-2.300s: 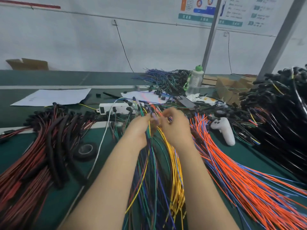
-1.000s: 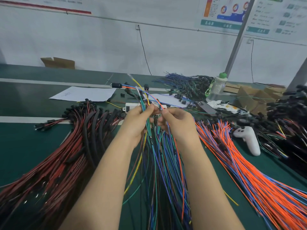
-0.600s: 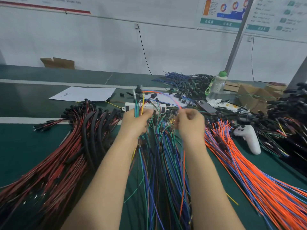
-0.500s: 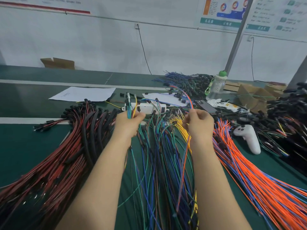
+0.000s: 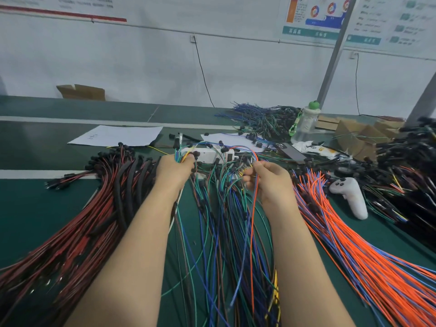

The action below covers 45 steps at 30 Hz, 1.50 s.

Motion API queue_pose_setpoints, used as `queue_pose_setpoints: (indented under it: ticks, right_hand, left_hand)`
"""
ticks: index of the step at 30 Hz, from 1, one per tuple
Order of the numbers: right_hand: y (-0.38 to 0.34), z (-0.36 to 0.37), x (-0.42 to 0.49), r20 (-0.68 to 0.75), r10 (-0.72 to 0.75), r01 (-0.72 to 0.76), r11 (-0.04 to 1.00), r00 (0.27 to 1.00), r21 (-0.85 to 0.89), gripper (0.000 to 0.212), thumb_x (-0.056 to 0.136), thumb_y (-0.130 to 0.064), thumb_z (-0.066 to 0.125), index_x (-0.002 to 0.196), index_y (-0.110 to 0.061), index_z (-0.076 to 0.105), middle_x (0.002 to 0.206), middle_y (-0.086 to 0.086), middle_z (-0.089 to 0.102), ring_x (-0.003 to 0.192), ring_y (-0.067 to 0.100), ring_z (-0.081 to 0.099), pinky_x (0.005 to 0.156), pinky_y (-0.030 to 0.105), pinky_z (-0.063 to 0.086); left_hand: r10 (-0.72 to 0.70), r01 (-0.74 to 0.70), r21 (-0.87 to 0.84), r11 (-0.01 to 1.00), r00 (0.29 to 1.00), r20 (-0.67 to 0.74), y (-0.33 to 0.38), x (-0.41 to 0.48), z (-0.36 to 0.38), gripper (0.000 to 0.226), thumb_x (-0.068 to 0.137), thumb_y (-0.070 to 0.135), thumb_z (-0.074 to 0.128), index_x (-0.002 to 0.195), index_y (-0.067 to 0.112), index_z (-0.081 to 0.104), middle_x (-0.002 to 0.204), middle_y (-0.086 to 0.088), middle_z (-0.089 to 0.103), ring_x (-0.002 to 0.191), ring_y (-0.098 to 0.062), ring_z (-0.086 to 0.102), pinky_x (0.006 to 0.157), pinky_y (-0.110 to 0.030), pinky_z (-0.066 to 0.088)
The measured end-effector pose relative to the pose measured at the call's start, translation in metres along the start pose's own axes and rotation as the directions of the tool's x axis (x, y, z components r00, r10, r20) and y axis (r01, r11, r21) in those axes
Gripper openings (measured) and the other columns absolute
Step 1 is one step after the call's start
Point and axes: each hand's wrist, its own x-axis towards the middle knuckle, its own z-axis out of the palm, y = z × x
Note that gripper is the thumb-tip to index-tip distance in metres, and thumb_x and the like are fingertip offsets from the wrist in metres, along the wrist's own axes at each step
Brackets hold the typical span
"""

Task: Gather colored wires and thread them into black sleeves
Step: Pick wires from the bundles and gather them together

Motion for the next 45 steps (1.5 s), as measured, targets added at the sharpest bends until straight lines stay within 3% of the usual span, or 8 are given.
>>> queue_pose_setpoints:
  ticks: [7,15,19,23,28,32,38,45]
  right_hand:
    - [-0.004,0.018,-0.012,0.044,0.012,-0.016,0.997,0.999,0.079,0.017,0.097,0.0,0.047,0.081,-0.005,0.051,0.072,0.012,0.061,0.056,0.015,0.063,0.055,0.023,0.056]
    - [-0.009,0.025,-0.025,0.338,-0.185,0.367,0.691,0.923,-0.623,0.024,0.089,-0.007,0.049,0.067,-0.013,0.055,0.065,0.007,0.057,0.066,0.025,0.054,0.073,0.043,0.049]
    - [-0.015,0.023,-0.034,0.361,0.049,0.097,0.921,0.931,-0.376,0.023,0.102,-0.028,0.04,0.098,-0.015,0.058,0.058,-0.003,0.054,0.051,0.013,0.051,0.063,0.03,0.046]
    - [-0.017,0.026,-0.045,0.526,0.208,-0.302,0.948,0.824,0.098,0.033,0.102,-0.038,0.038,0.077,-0.018,0.048,0.05,-0.003,0.037,0.037,0.01,0.04,0.041,0.019,0.039]
    - [-0.04,0.031,-0.019,0.168,0.028,-0.1,0.893,0.985,0.439,0.044,0.101,-0.04,0.04,0.062,-0.018,0.038,0.039,-0.009,0.025,0.028,0.003,0.019,0.031,0.011,0.013]
    - [-0.061,0.004,0.008,-0.033,-0.028,0.042,0.785,0.999,0.618,0.045,0.103,-0.042,0.034,0.063,-0.02,0.033,0.038,-0.01,0.022,0.029,0.004,0.016,0.03,0.016,0.01]
    - [-0.042,-0.015,0.009,0.114,-0.03,-0.065,0.67,0.993,0.739,0.043,0.103,-0.037,0.036,0.064,-0.018,0.035,0.04,-0.009,0.026,0.032,0.004,0.027,0.037,0.014,0.021]
    - [-0.023,-0.03,0.006,0.075,-0.022,-0.04,0.675,0.997,0.737,0.048,0.103,-0.042,0.026,0.062,-0.018,0.034,0.035,-0.008,0.02,0.026,0.004,0.017,0.031,0.017,0.013]
  left_hand:
    - [0.049,0.073,-0.346,0.935,0.942,0.333,0.025,-0.028,0.016,0.028,0.101,0.028,0.04,0.089,0.014,0.061,0.07,0.005,0.066,0.055,-0.005,0.052,0.051,-0.018,0.045]
    - [0.0,0.107,-0.335,0.936,0.952,0.305,0.037,-0.037,0.045,0.032,0.1,0.025,0.043,0.072,0.018,0.056,0.063,-0.001,0.058,0.054,-0.014,0.052,0.05,-0.022,0.038]
    - [0.17,-0.121,-0.193,0.974,0.951,0.259,0.045,-0.036,0.046,0.028,0.102,0.031,0.034,0.095,0.011,0.052,0.08,-0.008,0.065,0.073,-0.022,0.061,0.068,-0.031,0.047]
    - [0.31,-0.284,-0.125,0.951,0.858,0.41,0.064,-0.036,0.035,0.036,0.102,0.042,0.025,0.102,0.012,0.043,0.086,-0.01,0.07,0.082,-0.026,0.066,0.072,-0.03,0.05]
    - [0.105,0.035,-0.185,0.982,0.715,0.691,0.061,-0.058,0.027,0.05,0.096,0.058,0.023,0.081,0.021,0.053,0.052,0.008,0.059,0.044,-0.009,0.054,0.05,-0.02,0.047]
    - [0.07,-0.053,-0.049,0.997,0.517,0.853,0.034,-0.072,0.019,0.042,0.1,0.044,0.029,0.089,0.014,0.057,0.052,0.004,0.055,0.035,-0.004,0.035,0.038,-0.013,0.031]
    - [0.225,-0.291,-0.029,0.956,0.671,0.707,0.033,-0.07,0.029,0.038,0.103,0.029,0.032,0.073,0.014,0.051,0.047,0.011,0.03,0.036,-0.002,0.024,0.036,-0.014,0.022]
    - [0.1,-0.184,0.004,0.983,0.554,0.827,0.001,-0.064,0.029,0.039,0.102,0.034,0.032,0.083,0.013,0.058,0.05,0.012,0.03,0.041,-0.004,0.025,0.042,-0.016,0.024]
